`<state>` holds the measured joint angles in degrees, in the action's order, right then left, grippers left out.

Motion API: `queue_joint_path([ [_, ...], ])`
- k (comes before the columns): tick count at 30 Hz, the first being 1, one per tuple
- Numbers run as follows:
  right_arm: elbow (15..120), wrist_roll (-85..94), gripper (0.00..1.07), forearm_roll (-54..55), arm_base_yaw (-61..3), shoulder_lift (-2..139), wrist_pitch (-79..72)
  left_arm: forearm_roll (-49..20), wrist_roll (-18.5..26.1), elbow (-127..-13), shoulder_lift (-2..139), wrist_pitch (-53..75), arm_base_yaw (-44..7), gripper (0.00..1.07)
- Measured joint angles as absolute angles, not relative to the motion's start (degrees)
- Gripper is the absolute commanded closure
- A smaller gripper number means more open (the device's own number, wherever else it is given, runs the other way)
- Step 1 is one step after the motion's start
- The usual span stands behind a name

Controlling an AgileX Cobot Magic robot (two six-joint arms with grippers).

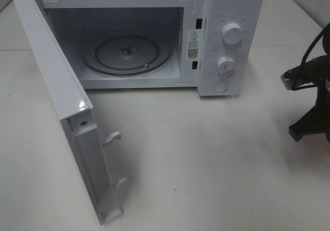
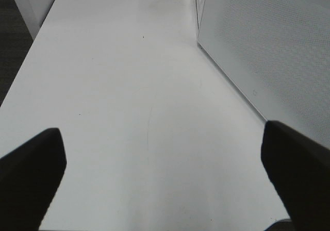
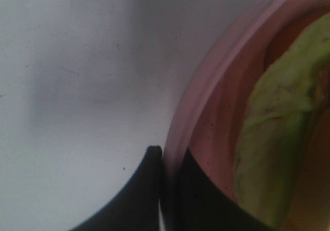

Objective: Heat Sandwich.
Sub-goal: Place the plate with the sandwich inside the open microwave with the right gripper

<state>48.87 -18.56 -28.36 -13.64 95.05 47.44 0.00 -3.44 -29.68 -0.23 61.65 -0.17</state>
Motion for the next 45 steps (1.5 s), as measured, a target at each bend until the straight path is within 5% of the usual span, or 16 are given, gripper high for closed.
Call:
queue_joint_path([
  [45,43.09,-18.56,1.07,-26.64,-50.08,79.76,57.41,0.0,-3.44,-29.68,-0.23,61.65,-0.17,0.09],
])
